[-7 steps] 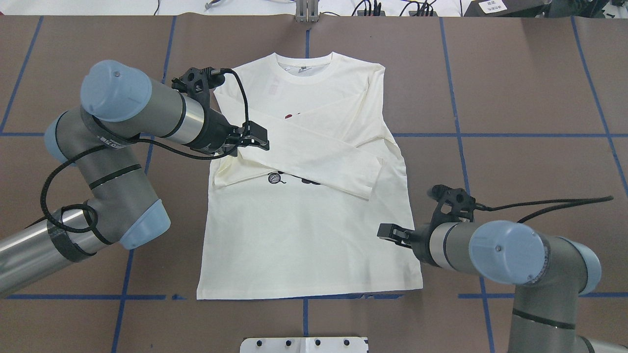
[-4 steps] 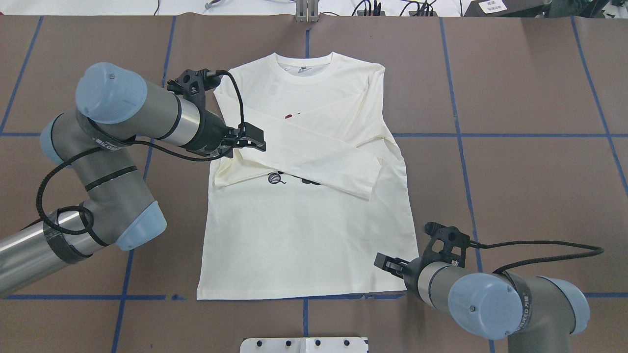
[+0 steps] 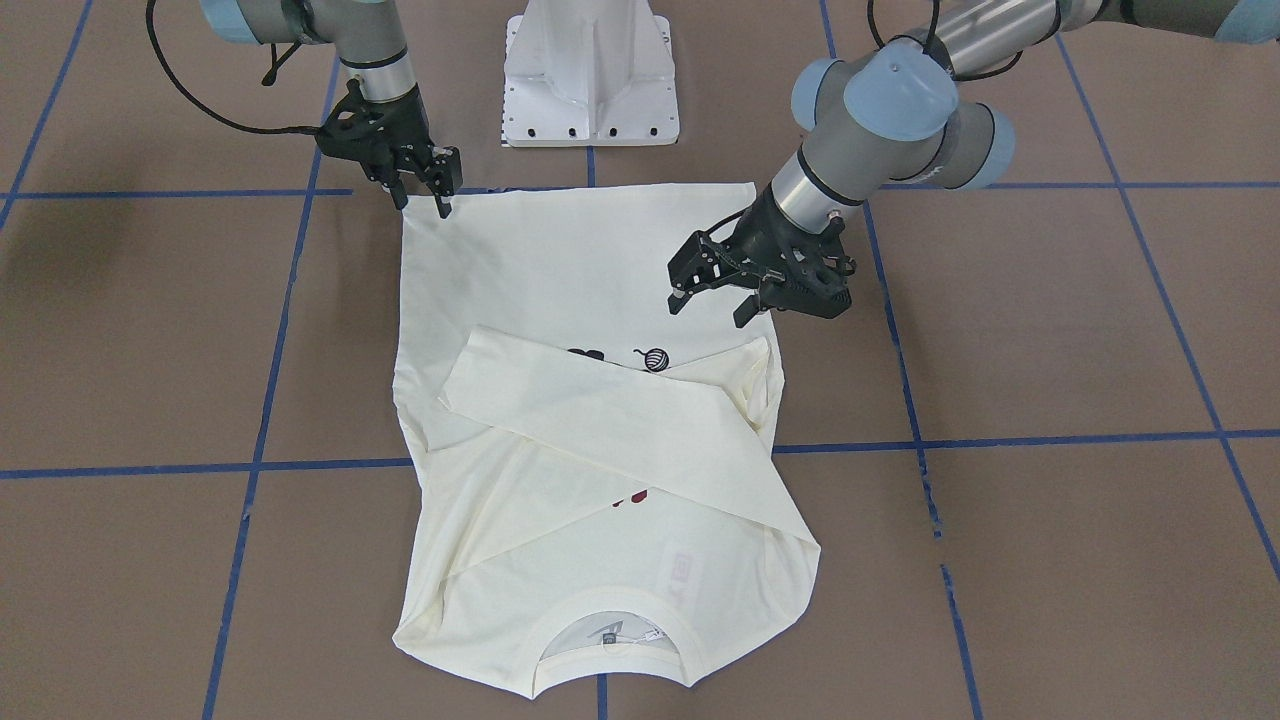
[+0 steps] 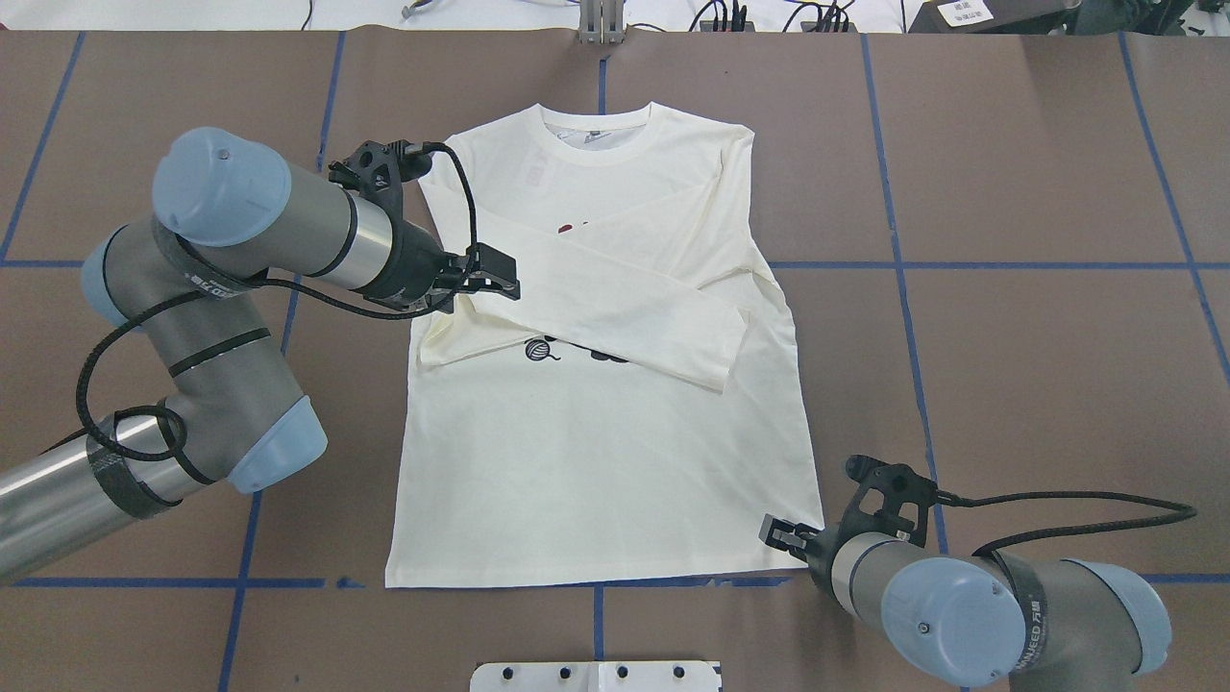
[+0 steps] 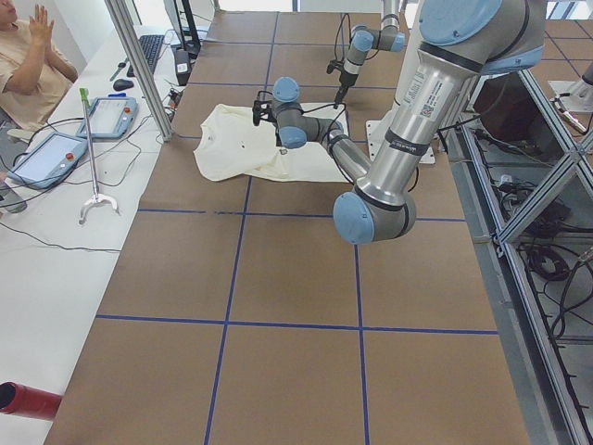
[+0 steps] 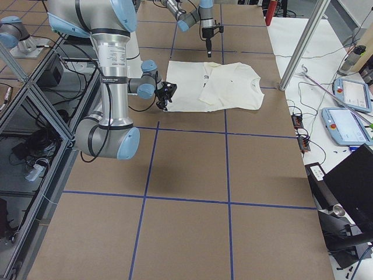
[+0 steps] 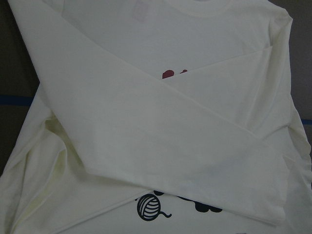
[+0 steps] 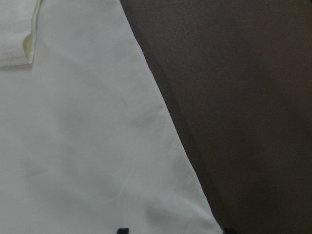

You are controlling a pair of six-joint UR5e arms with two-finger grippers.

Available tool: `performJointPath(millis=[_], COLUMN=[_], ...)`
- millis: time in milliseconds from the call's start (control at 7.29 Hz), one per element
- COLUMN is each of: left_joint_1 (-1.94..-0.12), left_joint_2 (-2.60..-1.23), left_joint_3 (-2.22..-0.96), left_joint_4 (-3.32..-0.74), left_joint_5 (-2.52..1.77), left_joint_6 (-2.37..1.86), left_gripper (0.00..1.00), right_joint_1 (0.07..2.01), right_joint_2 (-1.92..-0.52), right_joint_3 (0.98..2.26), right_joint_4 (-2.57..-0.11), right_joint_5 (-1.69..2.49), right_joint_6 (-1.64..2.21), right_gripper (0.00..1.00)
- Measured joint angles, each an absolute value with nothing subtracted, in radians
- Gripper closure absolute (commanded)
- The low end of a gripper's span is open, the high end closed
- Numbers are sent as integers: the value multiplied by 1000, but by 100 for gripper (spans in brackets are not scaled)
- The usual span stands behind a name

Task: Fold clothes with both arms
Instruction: 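Move both grippers down to the hem corners nearest the robot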

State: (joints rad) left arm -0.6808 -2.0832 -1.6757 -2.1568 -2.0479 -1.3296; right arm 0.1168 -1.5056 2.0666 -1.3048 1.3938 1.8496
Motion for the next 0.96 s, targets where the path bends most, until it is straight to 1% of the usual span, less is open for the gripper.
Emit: performJointPath(millis=[137,274,412,549,960], left_joint_1=[-680,-680,-679,-679,-678], left_joint_2=[-2083,-2083,-2083,-2082,-2082], left_joint_3=[-1675,-1674,-1674,-1674,-1674], left_joint_4=[-2157,-2157,-2157,-2157,-2156], left_joint_5=[-2048,-2048,-2048,-2048,-2048], left_joint_6=[-1330,-1330,-1330,-1330,-1342], left_gripper=[8,8,8,8,8], right_joint_1=[111,105,100,97,84], right_joint_2=[-1527,-1536,-1539,-1540,-1539], right_joint_3=[2083,2090,2091,2091,2090], right_joint_4=[-1306,-1307,-1307,-1307,-1307], right_joint_5=[1395,1395,1395,1394,1393], right_joint_6=[1851,1853,1854,1863,1895], right_gripper=[40,54,93,100,100])
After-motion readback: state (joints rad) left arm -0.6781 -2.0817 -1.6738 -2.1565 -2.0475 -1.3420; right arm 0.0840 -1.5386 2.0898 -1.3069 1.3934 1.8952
